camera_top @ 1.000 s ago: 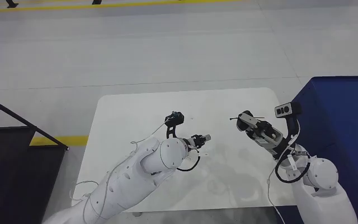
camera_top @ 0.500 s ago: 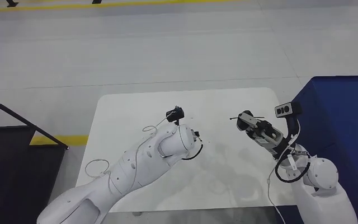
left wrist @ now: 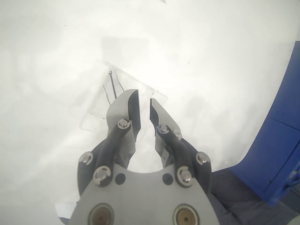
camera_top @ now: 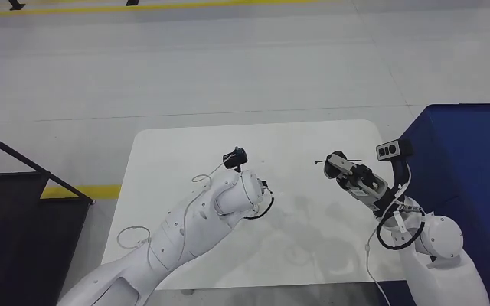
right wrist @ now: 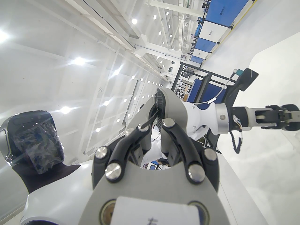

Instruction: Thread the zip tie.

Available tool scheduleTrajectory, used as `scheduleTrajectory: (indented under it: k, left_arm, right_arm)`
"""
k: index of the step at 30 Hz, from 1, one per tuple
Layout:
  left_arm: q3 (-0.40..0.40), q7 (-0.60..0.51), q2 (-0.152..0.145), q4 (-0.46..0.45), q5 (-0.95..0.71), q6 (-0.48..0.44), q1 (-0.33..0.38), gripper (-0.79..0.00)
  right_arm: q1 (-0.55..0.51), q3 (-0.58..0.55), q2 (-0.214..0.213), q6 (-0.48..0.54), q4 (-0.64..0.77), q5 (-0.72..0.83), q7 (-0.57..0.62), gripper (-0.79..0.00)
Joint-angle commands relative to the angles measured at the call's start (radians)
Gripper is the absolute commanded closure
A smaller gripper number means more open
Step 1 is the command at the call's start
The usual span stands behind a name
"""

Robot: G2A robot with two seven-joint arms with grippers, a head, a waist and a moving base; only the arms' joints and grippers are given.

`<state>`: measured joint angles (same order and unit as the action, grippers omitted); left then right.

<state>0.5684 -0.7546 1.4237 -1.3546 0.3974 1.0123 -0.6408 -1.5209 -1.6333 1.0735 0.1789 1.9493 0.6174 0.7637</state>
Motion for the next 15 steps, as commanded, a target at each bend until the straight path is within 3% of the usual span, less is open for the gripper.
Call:
scheduleTrajectory:
  k: [1,9,15]
  left_arm:
    - [0.007,-0.020,0.004,0.013,0.051,0.000,-0.011,-0.108]
    - [-0.021,-0.053,0.054,0.103,0.125,0.000,-0.003,-0.169]
    - [-0.067,-0.053,0.102,0.212,0.104,0.000,0.048,-0.129]
  right_arm:
    - [0.000,0.000,0.000,0.000,0.000,0.000,0.000,0.000]
    - [0.000,0.000,0.000,0.000,0.000,0.000,0.000,0.000]
    - [0.000,0.000,0.000,0.000,0.000,0.000,0.000,0.000]
